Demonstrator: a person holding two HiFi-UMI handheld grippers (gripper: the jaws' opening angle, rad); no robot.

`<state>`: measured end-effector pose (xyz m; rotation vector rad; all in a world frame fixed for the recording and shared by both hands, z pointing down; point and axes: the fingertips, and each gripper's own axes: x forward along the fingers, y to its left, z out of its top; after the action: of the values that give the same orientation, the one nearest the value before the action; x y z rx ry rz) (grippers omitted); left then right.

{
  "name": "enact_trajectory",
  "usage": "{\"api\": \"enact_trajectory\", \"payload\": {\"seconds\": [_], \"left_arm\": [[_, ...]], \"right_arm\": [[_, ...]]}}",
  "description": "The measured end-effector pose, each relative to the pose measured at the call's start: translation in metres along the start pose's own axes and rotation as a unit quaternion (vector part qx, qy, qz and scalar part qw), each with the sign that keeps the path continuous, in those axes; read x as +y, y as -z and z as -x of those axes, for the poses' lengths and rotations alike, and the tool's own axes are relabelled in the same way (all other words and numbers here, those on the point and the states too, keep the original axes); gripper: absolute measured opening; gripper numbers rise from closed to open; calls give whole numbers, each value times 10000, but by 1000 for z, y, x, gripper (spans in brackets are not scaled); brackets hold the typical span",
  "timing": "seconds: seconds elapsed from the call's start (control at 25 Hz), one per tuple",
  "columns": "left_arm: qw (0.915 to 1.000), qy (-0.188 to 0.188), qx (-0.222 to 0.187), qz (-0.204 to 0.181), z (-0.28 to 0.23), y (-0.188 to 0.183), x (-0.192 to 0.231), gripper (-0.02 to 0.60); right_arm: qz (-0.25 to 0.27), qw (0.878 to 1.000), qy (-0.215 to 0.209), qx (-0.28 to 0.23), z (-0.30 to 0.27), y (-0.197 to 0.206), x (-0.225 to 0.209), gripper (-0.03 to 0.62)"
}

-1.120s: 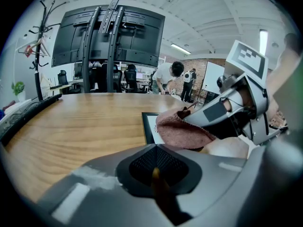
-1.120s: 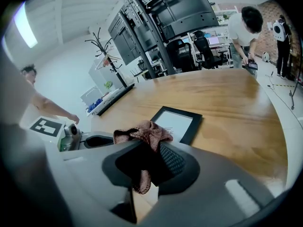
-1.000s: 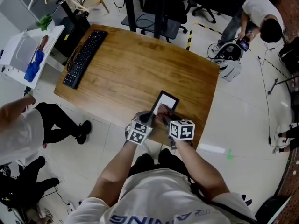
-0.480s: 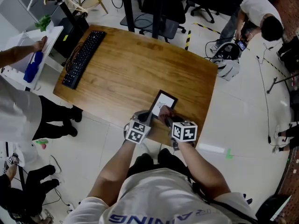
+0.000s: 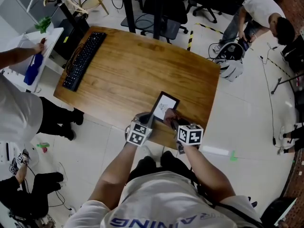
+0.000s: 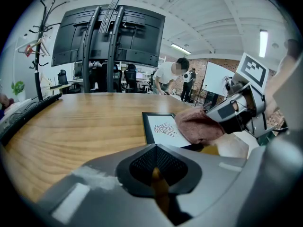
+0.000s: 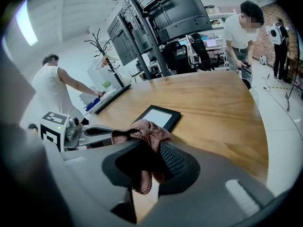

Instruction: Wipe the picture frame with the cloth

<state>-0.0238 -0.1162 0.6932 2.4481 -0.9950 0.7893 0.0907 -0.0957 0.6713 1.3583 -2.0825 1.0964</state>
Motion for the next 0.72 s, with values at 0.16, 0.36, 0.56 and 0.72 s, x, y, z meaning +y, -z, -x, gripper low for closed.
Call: {"api": "enact_trajectory", "payload": {"seconds": [0.16, 0.36, 0.56, 0.72], "left_arm": [[10000, -25, -6, -21, 0, 1, 0, 5], [10000, -18, -2, -7, -1, 0, 0, 5], [10000, 41, 10, 89, -1, -1, 1, 5], [9997, -76, -193, 131, 7, -12, 7, 5]], "right_arm": [[-82, 9999, 53, -24, 4, 3, -8, 87], [-143, 9999, 57, -53, 5, 2, -11, 87], [-145, 9998, -5, -134, 5, -2, -7, 86], [-57, 9991, -114, -413, 11, -16, 0, 86]]}}
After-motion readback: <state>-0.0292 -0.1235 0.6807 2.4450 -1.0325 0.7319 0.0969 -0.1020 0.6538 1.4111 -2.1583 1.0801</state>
